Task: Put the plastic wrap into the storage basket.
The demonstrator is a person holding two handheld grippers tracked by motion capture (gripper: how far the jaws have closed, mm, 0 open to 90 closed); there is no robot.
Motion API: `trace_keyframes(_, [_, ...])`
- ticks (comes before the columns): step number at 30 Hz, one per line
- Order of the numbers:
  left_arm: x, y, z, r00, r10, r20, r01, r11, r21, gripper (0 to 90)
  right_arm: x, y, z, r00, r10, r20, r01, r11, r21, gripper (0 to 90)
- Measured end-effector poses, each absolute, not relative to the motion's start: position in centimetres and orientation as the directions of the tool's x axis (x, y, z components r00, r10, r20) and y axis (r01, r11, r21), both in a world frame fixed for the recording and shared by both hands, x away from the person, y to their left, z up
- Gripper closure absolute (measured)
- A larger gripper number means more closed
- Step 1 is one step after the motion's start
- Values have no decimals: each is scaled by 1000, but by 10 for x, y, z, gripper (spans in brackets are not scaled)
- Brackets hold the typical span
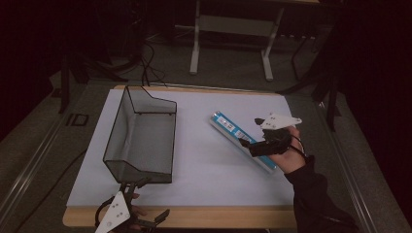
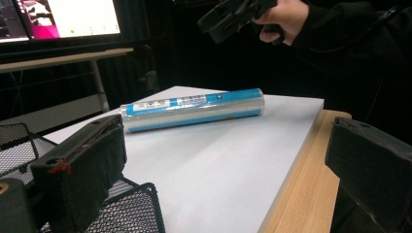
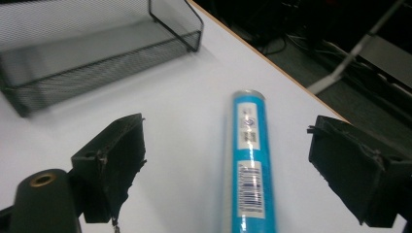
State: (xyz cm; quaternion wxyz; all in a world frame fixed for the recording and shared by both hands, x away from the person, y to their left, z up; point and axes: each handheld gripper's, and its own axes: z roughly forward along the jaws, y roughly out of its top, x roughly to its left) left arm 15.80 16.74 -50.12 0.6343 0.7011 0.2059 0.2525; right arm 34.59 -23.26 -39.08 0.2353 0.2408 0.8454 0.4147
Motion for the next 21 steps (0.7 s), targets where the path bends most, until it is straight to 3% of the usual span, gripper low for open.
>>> trace_keyframes(21, [159, 165, -502, 796, 598, 91, -24, -119, 993, 18, 403, -228, -435, -790, 600, -127, 367, 629, 685, 131])
